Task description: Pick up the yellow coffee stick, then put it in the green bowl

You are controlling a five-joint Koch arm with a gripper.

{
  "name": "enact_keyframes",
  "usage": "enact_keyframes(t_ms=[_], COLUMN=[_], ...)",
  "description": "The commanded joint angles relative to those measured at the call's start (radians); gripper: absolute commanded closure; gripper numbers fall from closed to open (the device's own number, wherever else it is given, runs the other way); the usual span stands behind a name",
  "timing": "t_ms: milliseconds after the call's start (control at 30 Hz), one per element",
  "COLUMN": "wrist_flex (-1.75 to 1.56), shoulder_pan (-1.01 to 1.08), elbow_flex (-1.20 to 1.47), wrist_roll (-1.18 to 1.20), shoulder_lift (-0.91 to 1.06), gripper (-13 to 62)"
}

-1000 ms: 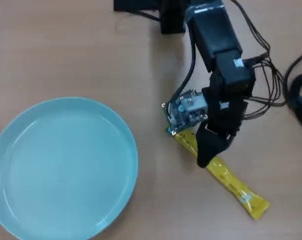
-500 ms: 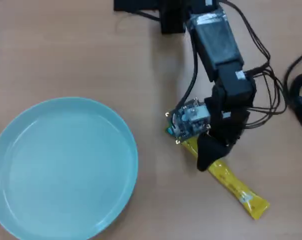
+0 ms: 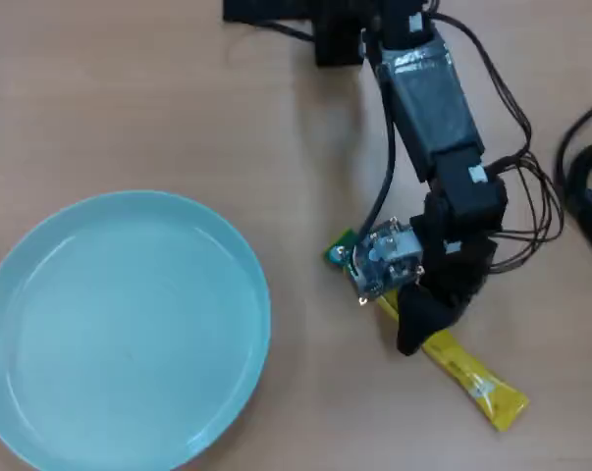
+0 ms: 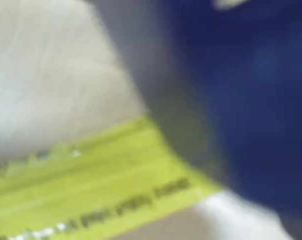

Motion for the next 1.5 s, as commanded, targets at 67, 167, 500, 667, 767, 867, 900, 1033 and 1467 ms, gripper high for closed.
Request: enact_keyframes(t_ms=[67, 167, 500, 667, 767, 867, 900, 1033, 1467], wrist_flex=[-0.051, -0.051, -0.081, -0.078, -0.075, -0.071, -0.069, -0.064, -0.021], shoulder_pan=[0.000, 0.002, 0.015, 0.021, 0.023, 0.021, 0.023, 0.021, 0.012], elbow_flex=[-0.094, -0.098, -0.115, -0.114, -0.110, -0.109, -0.107, -0.106, -0.112], wrist_roll=[0.006, 0.005, -0.002, -0.002, -0.002, 0.000, 0.000, 0.000, -0.089], shoulder_lift=[0.011, -0.002, -0.038, -0.052, -0.052, -0.052, -0.052, -0.052, -0.048], gripper=[-0.5, 0.7, 17.3, 24.0, 28.2, 34.8, 37.8, 46.1, 49.1])
